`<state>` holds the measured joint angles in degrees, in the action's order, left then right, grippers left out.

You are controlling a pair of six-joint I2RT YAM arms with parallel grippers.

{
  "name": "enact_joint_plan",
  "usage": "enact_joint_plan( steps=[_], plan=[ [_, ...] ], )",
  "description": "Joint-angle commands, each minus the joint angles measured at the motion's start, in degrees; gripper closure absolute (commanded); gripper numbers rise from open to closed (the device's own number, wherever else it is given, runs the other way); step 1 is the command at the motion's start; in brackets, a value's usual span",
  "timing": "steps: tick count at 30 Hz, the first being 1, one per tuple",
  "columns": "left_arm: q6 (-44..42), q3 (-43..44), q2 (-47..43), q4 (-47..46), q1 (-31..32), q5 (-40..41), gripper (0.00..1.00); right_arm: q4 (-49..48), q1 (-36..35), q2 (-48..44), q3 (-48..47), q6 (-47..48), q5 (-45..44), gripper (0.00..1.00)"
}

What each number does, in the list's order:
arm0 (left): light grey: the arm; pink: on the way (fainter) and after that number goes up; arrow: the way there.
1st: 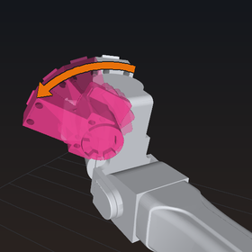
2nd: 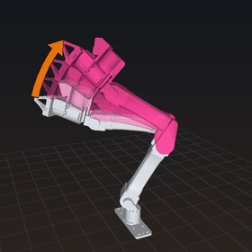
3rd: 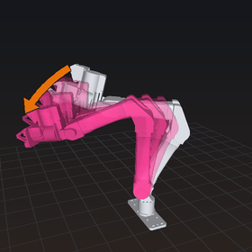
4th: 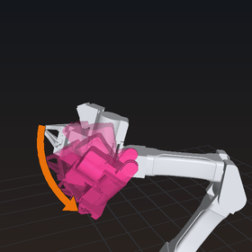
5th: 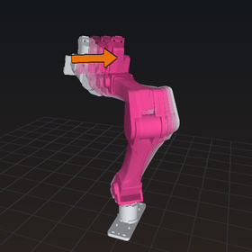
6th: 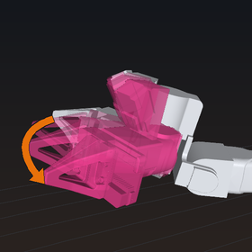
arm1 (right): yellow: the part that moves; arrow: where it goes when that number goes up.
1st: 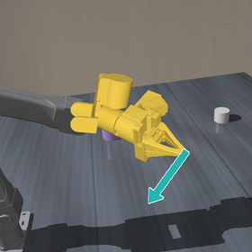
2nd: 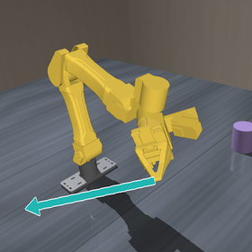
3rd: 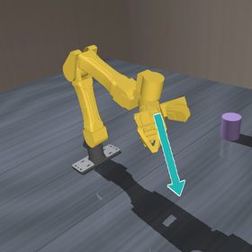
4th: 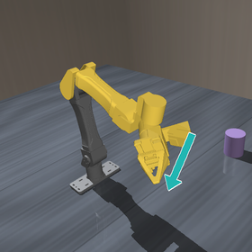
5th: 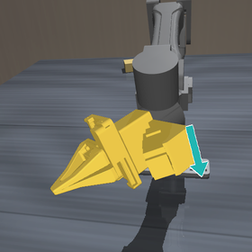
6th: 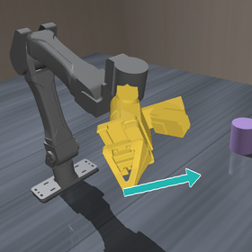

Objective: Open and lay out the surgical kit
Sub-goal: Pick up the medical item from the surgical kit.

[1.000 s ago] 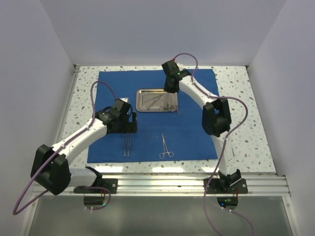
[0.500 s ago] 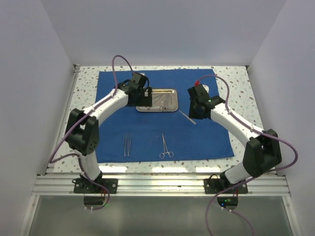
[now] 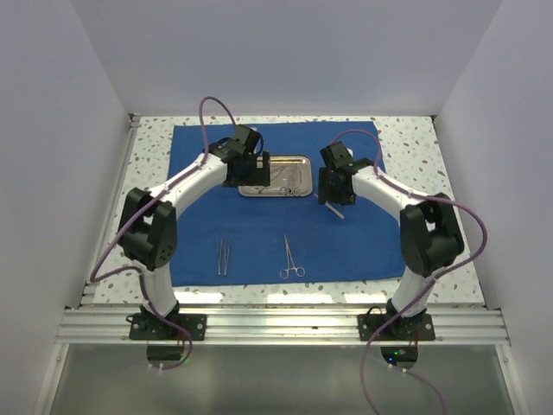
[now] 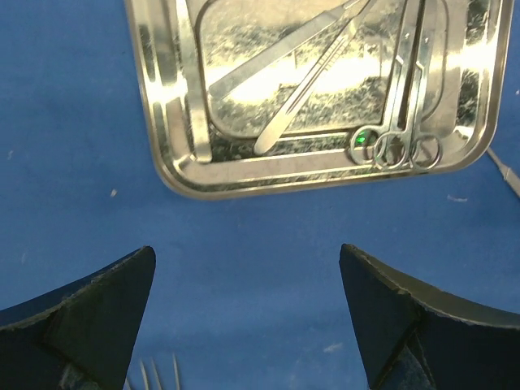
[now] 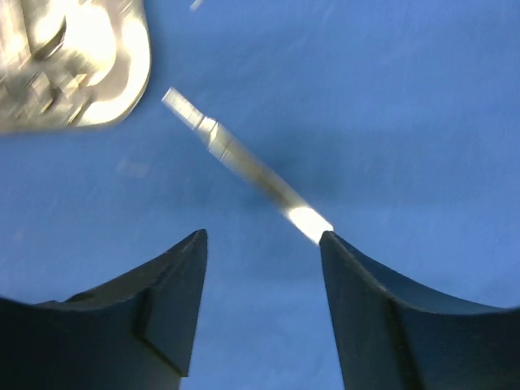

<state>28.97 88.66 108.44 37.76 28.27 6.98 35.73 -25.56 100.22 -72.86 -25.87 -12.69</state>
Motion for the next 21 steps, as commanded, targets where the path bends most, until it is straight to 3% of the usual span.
enact_joint_plan(
  steps=[1,9,18,21],
  plan=[
    [0.47,-2.96,-8.23,1.18,0.12,1.98,0.01,-3.38,3.32,5.22,-3.86,2.22,0.12,0.4],
    [1.7,-11.05,-17.47,2.14,-0.67,4.44,0.0,-3.03,5.17,13.15,-9.31,2.84,3.98,0.45],
    [2.85,-13.78,-18.71,0.74,-0.94,4.27,0.0,-4.96,4.91,3.85,-3.61,2.23,9.0,0.45],
    [3.02,-13.17,-17.74,0.48,-0.94,3.74,0.0,-4.7,4.99,4.62,-2.73,2.14,9.17,0.45]
  ],
)
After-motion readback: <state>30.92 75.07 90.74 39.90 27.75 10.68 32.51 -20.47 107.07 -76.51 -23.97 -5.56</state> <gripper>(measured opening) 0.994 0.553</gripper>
